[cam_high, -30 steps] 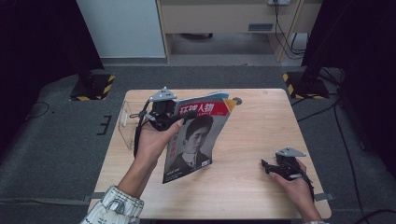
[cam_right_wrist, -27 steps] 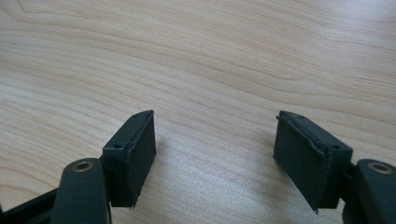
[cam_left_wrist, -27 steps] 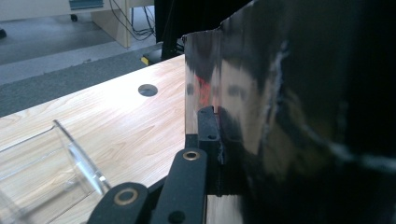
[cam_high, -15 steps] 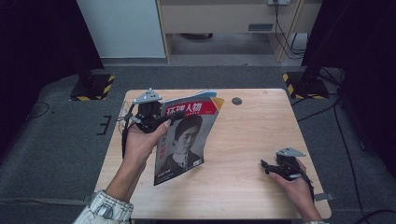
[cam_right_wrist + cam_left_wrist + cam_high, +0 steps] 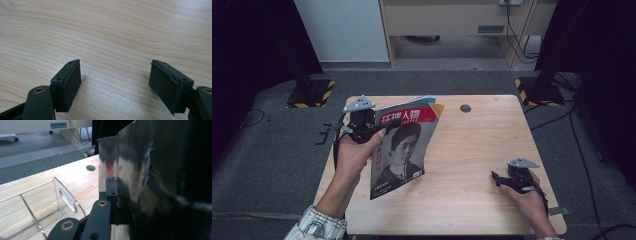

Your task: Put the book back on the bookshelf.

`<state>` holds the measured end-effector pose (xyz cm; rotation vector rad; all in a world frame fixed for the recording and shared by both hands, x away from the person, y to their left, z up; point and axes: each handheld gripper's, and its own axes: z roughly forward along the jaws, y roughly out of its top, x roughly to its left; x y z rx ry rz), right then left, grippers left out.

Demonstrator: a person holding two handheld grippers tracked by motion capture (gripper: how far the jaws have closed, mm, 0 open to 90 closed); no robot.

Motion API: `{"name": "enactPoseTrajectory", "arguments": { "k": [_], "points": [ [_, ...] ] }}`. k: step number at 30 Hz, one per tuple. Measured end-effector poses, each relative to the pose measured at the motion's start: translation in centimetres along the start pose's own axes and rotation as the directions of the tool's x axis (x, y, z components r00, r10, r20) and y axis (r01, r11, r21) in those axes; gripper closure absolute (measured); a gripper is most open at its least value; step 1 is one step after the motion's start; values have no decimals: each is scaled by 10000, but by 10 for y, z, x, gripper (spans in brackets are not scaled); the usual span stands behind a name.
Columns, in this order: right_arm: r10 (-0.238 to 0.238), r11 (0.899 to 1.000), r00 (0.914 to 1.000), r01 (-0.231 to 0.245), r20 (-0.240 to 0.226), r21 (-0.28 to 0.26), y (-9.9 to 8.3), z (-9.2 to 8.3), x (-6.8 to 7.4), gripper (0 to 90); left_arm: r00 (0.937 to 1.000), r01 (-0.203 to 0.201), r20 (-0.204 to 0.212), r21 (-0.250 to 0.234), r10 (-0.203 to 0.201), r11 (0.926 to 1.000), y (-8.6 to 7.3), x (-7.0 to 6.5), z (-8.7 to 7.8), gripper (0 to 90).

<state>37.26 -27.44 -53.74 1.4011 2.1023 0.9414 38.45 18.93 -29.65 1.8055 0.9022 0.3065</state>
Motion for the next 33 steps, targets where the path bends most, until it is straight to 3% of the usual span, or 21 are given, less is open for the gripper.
{"name": "enactPoseTrajectory", "arguments": {
  "k": [33],
  "points": [
    [24, 10000, 10000, -24, 6, 6, 0, 0, 0, 257, 9973, 328, -648, -252, -344, 9991, -10, 26, -31, 865]
  ]
}}
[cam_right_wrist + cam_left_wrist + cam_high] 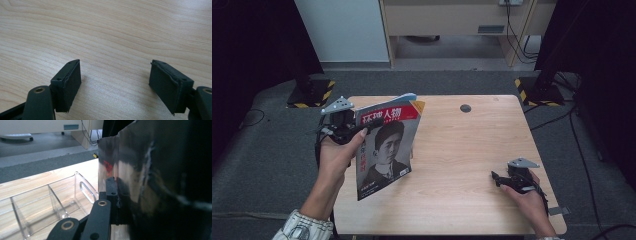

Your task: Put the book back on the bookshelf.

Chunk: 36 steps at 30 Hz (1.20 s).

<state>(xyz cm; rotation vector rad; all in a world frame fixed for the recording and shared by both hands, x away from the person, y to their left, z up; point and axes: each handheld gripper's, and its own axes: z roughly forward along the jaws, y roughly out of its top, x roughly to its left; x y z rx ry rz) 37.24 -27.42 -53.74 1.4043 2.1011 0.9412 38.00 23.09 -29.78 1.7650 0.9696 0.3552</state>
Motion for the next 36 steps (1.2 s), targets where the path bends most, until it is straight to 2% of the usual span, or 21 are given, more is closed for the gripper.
{"name": "enactPoseTrajectory", "arguments": {
  "k": [19, 36],
  "points": [
    [-57, 10000, 10000, 57, -25, -11, 0, 0, 0, 257, 9993, 169, -320, -119, -172, 9998, -3, 13, -18, 864],
    [-13, 10000, 10000, 13, -27, -25, 0, 0, 0, 257, 9978, 371, -546, -139, -378, 9992, -6, 24, -24, 865]
  ]
}}
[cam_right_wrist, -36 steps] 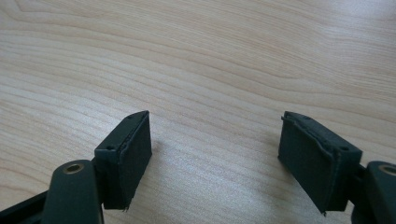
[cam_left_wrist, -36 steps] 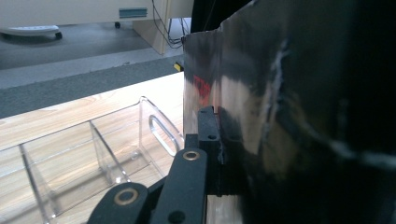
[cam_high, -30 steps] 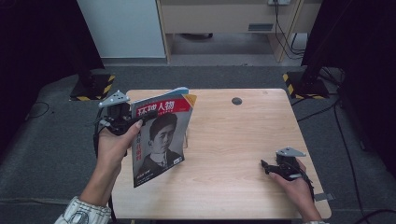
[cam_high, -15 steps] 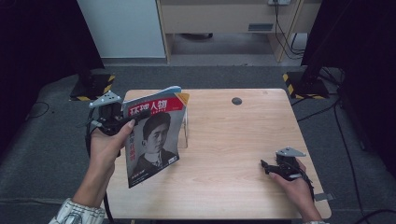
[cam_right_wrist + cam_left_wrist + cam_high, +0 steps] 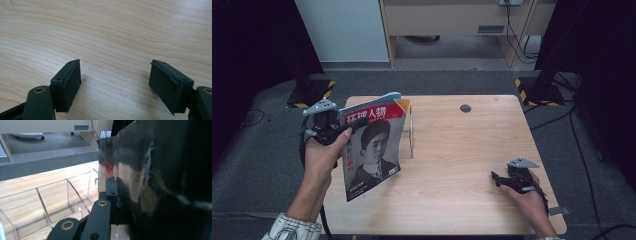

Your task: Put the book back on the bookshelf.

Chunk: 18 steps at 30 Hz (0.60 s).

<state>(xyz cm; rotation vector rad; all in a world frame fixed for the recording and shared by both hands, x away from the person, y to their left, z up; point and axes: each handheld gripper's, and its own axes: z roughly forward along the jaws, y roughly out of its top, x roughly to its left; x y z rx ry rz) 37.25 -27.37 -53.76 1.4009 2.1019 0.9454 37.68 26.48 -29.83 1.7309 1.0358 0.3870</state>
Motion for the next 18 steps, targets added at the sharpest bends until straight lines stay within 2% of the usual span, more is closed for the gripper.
{"name": "enactPoseTrajectory", "arguments": {
  "k": [18],
  "points": [
    [13, 10000, 10000, -13, -10, 8, 0, 0, 0, 257, 9995, 192, -256, -108, -195, 9998, -4, 11, -12, 864]
  ]
}}
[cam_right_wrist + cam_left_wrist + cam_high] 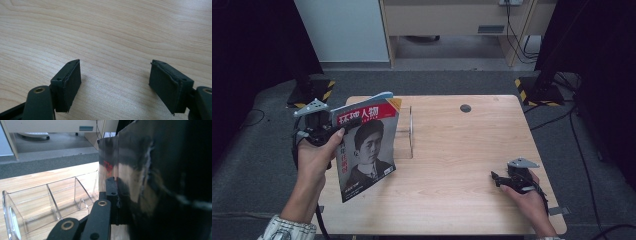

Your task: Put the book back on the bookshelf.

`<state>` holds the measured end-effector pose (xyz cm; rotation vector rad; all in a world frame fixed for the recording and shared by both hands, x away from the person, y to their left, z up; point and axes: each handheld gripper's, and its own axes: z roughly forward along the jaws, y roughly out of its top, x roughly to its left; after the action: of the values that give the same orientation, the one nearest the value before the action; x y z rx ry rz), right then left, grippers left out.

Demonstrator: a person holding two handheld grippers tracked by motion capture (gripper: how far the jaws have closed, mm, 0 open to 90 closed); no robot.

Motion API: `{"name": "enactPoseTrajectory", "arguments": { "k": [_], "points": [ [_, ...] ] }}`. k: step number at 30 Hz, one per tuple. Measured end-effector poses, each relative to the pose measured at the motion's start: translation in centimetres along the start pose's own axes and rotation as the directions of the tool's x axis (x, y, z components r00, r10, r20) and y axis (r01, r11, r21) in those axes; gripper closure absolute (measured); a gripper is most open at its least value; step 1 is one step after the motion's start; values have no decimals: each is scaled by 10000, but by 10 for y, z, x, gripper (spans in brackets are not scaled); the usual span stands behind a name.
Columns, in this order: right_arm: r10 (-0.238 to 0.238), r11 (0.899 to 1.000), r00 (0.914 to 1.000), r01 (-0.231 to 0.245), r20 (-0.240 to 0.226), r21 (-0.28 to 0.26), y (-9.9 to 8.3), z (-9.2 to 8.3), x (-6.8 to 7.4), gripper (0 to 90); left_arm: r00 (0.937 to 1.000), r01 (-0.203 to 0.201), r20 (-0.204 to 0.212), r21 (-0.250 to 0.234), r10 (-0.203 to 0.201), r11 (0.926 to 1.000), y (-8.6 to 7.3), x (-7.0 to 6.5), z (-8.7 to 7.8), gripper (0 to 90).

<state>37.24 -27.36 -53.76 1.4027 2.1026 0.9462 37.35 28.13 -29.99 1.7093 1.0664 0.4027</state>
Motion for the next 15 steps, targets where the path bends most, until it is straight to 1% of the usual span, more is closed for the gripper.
{"name": "enactPoseTrajectory", "arguments": {
  "k": [6, 15],
  "points": [
    [-17, 10000, 10000, 17, 1, -8, 0, 0, 0, 257, 10000, -30, -69, 25, 30, 10000, -1, 2, -4, 864],
    [-20, 10000, 10000, 20, -7, -3, 0, 0, 0, 257, 9999, 29, -144, 30, -28, 10000, -4, 7, -9, 865]
  ]
}}
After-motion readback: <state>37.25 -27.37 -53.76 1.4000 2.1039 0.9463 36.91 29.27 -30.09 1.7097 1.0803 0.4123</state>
